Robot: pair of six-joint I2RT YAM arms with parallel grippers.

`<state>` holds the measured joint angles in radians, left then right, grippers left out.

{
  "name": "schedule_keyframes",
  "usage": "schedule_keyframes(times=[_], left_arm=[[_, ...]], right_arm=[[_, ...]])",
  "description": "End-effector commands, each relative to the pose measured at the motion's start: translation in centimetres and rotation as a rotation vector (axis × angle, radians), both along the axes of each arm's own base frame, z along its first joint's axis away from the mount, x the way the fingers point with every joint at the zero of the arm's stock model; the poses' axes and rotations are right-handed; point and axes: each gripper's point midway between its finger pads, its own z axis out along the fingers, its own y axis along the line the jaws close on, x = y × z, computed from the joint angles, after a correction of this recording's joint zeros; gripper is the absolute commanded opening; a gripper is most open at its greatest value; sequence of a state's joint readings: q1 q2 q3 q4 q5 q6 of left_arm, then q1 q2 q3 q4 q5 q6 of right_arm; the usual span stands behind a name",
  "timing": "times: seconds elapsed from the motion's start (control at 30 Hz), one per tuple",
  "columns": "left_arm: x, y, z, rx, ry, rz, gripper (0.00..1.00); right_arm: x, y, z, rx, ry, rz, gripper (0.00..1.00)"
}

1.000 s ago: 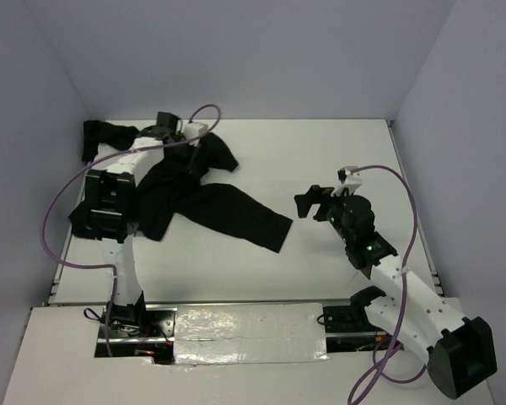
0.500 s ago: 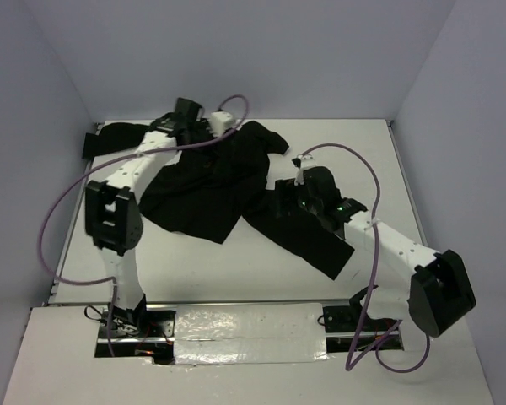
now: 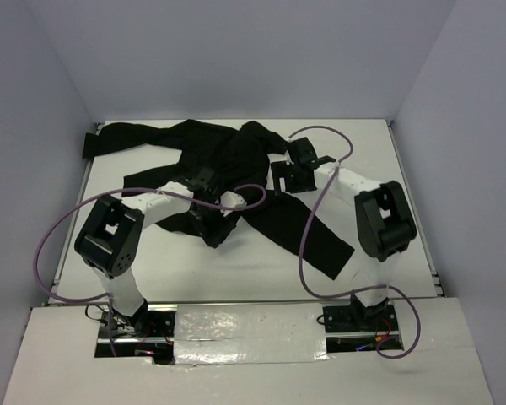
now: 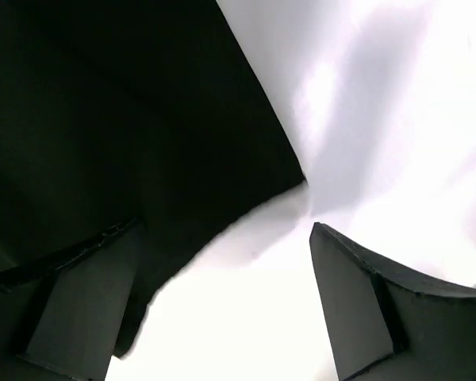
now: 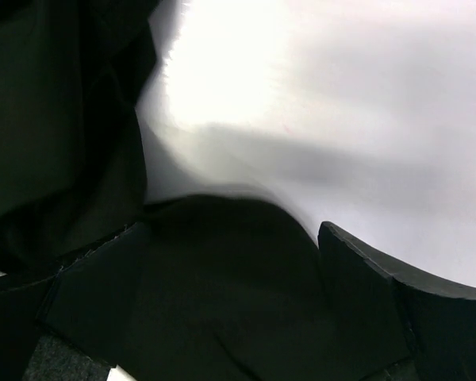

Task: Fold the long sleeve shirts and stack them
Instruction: Flatten the shirt out

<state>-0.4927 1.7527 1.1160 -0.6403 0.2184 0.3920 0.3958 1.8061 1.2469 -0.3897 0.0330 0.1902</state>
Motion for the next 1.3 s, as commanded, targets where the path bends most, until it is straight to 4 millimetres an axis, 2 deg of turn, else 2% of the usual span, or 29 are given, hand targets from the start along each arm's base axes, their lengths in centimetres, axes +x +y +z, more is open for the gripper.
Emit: schedule_keyframes(times=[0.0,0.13,0.2,0.23,0.3,0.33,0.37,0.4,0.43,0.47,0.5,0.57,0.6,0.67,0.7,0.73,0.8,0.83,0.9,0.93,0.97,1.03,1.07,1.1,1.13,1.17,1.2,1.23,1.27], left_arm=[[3.5,-2.7,1.0,-0.080,-0.145,-0.009,0.99],[2.5,-2.6,-2.0,-0.046,-0.097,0.016,0.98],[2.5,-2.7,-2.5,-0.047,-0.100,0.013,0.89],[2.6,-2.6,-3.0,-0.038,-0.099,0.015,0.69],[3.1,-2.2,-3.2,-0.014,-0.109,0.031,0.40],[3.1,-2.0,-3.4,-0.006,-0.094,0.029,0.08],[3.1,-1.9,-3.3,-0.004,-0.088,0.033,0.00],[3.1,-1.7,-3.2,-0.003,-0.082,0.030,0.00],[3.9,-1.3,-2.6,-0.004,-0.090,0.042,0.00],[3.5,-0.3,-2.3,0.028,-0.071,0.027,0.00],[4.0,0.9,-1.4,0.070,-0.100,0.034,0.00],[4.1,3.8,-0.2,0.132,-0.119,0.030,0.00],[3.6,5.6,0.9,0.172,-0.162,0.030,0.00],[2.3,7.4,1.7,0.225,-0.200,-0.048,0.00],[1.6,7.9,3.2,0.222,-0.242,-0.070,0.00],[-0.3,8.7,2.6,0.230,-0.208,-0.094,0.00],[-3.4,9.7,3.0,0.228,-0.171,-0.115,0.00],[-4.4,9.5,3.0,0.199,-0.145,-0.117,0.00],[-6.1,9.9,3.2,0.189,-0.119,-0.111,0.00],[-6.0,10.0,3.3,0.184,-0.124,-0.095,0.00],[-5.5,10.0,3.4,0.183,-0.144,-0.087,0.00],[-1.8,9.4,4.1,0.178,-0.246,-0.059,0.00],[0.0,8.9,4.6,0.174,-0.279,-0.059,0.00],[4.1,7.5,6.2,0.159,-0.331,-0.051,0.00],[6.6,6.8,7.4,0.146,-0.367,-0.034,0.00],[9.6,6.7,6.9,0.176,-0.358,-0.007,0.00],[16.0,5.7,13.5,0.116,-0.531,0.060,0.00],[19.2,5.3,16.3,0.078,-0.599,0.126,0.00],[25.4,5.4,23.4,0.025,-0.787,0.220,0.00]], right_arm=[[0.8,2.1,-0.8,0.031,0.051,0.113,0.93],[0.1,2.3,-3.1,0.027,0.120,0.138,0.93],[-0.7,2.2,-4.0,0.034,0.133,0.150,0.92],[-1.5,1.9,-4.7,0.029,0.150,0.152,0.87],[-2.0,1.8,-5.2,0.025,0.165,0.155,0.74],[-2.0,1.6,-5.7,0.024,0.185,0.148,0.49],[-2.3,1.5,-5.9,0.020,0.202,0.146,0.38],[-2.4,1.4,-6.1,0.017,0.214,0.146,0.29],[-2.5,1.2,-6.1,0.012,0.224,0.143,0.08],[-2.8,0.4,-6.1,0.000,0.237,0.120,0.00],[-3.1,-0.3,-5.3,-0.013,0.231,0.100,0.00],[-5.5,-1.8,-5.6,0.022,0.275,0.047,0.00],[-5.8,-2.6,-3.7,0.035,0.233,0.010,0.00],[-9.8,-4.2,-4.5,0.056,0.304,-0.074,0.00],[-10.6,-4.1,-2.8,0.092,0.266,-0.087,0.00],[-13.8,-3.8,-3.9,0.126,0.330,-0.083,0.00],[-16.8,-2.0,-3.0,0.205,0.341,-0.077,0.00],[-19.4,-1.4,-3.9,0.232,0.403,-0.058,0.00],[-21.7,0.4,-3.4,0.281,0.431,0.001,0.00],[-22.3,1.3,-2.9,0.326,0.450,0.035,0.00],[-21.8,2.1,-2.2,0.360,0.430,0.063,0.00],[-17.5,3.3,0.6,0.360,0.306,0.133,0.00],[-15.6,3.2,0.3,0.319,0.321,0.136,0.00],[-9.1,4.2,6.1,0.347,0.162,0.148,0.00],[-6.1,4.3,7.9,0.321,0.112,0.192,0.00],[-3.5,4.6,7.3,0.317,0.174,0.191,0.00],[2.8,5.7,16.7,0.383,-0.058,0.226,0.00],[5.7,3.8,19.5,0.417,-0.093,0.171,0.00],[10.3,3.8,27.7,0.496,-0.293,0.187,0.00]])
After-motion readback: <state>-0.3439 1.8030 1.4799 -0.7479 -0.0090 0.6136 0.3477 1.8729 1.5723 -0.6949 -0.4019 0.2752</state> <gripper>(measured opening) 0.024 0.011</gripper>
